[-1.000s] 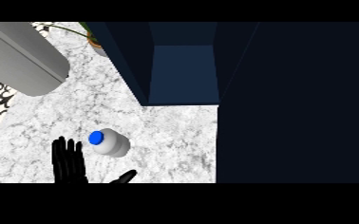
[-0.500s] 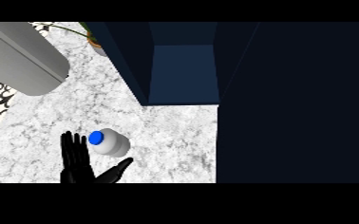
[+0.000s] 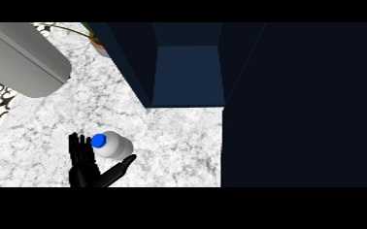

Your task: Pick up the bottled water, place it into the cabinet and close the cabinet

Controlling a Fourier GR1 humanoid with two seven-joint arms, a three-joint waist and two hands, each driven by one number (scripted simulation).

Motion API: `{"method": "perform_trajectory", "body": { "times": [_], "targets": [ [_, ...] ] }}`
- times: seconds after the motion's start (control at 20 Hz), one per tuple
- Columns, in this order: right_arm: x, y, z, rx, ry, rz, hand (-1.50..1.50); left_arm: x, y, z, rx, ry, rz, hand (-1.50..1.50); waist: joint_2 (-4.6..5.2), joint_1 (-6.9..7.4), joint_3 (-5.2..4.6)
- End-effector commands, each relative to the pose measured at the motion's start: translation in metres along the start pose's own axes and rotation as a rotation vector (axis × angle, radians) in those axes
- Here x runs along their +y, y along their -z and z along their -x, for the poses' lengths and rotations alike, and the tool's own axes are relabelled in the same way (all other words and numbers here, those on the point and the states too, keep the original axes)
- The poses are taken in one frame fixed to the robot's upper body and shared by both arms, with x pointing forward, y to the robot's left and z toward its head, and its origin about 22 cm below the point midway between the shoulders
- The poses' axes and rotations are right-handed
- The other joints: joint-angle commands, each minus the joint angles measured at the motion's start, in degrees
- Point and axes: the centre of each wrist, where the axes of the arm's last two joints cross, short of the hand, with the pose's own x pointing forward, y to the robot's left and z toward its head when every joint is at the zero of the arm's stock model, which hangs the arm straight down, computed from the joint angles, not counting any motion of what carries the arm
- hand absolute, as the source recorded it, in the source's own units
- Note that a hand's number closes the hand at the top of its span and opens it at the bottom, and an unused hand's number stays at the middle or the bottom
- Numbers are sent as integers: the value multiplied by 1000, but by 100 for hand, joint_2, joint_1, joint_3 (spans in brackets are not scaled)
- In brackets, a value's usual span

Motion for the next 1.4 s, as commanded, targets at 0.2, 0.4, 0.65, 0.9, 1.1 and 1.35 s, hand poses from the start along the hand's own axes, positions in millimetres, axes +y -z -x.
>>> {"method": "perform_trajectory", "body": {
  "times": [0.2, 0.4, 0.65, 0.9, 1.1, 1.35],
  "targets": [
    [4, 7, -41, -65, -16, -5, -150, 11, 6, 21, -12, -128, 19, -150, 1, 13, -1],
    [1, 8, -44, -76, -22, -16, -150, 10, 9, 24, -10, -229, 63, -150, 14, 51, -1],
    [-1, -1, -32, -69, -13, -23, -150, -27, 35, 17, -51, -263, 82, 150, -5, 1, 6],
    [0, 0, -42, -67, -30, -18, -150, -19, 30, 24, -64, -291, 83, 150, 0, 31, 5],
    [0, 0, -42, -59, -32, -25, -150, -26, 32, 20, -66, -317, 87, 150, -6, 37, 7],
    [-1, -3, -32, -74, -19, -29, -150, -28, 47, 16, -19, -274, 353, 150, -6, -38, 4]
  ]
}}
